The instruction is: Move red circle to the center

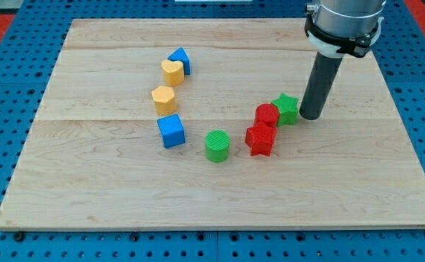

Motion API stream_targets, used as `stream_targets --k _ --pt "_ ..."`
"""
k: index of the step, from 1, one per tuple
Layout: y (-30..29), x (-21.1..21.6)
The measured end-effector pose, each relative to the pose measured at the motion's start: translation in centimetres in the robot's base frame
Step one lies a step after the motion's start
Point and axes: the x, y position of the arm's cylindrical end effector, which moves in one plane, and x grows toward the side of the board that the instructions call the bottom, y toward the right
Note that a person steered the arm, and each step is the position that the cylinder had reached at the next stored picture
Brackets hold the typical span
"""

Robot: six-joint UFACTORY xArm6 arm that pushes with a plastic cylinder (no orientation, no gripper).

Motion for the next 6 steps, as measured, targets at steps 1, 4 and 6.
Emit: stream_targets --k 1,4,6 --pt "-0.8 3.0" --pt "-12.7 -1.3" --pt "-9.9 -4.8"
